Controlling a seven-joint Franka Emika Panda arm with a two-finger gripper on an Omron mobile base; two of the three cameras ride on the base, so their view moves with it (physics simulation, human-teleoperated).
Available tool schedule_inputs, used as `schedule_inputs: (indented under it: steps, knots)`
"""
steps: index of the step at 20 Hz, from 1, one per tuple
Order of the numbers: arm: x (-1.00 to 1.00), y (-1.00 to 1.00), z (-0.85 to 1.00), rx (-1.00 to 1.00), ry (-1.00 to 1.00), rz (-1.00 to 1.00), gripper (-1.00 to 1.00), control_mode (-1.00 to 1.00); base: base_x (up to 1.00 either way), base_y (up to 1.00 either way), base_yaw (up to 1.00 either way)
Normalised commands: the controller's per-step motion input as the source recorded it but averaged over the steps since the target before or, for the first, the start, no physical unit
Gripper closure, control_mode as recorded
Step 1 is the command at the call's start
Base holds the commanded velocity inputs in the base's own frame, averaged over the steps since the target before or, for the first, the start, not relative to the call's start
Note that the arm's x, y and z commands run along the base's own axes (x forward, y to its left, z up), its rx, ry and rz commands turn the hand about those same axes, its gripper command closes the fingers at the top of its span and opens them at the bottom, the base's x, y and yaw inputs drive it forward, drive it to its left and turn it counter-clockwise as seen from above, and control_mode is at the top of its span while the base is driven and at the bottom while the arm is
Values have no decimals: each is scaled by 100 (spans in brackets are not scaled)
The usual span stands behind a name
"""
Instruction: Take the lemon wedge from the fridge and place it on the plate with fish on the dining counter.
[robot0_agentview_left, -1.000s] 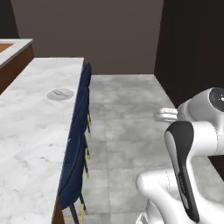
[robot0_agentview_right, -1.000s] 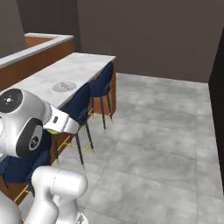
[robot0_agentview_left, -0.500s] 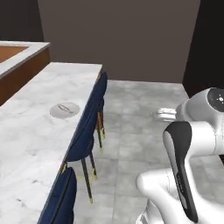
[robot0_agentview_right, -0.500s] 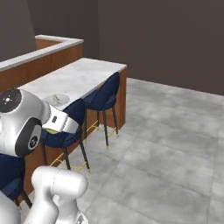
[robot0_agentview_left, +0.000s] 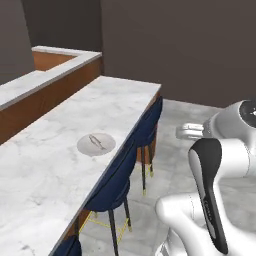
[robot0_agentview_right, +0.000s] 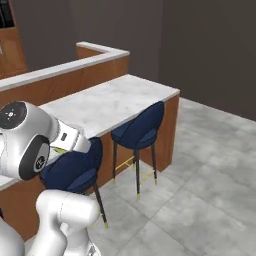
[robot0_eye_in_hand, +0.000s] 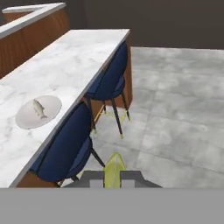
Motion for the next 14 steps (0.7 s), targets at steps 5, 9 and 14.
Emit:
schedule_inputs:
  steps: [5,9,14]
  knots:
    - [0,0,0,0,0,0,100,100,100,0,53]
    - [0,0,0,0,0,0,100,100,100,0,55]
    - [60,5,-24,9,3,29,100,-100,40,0,20]
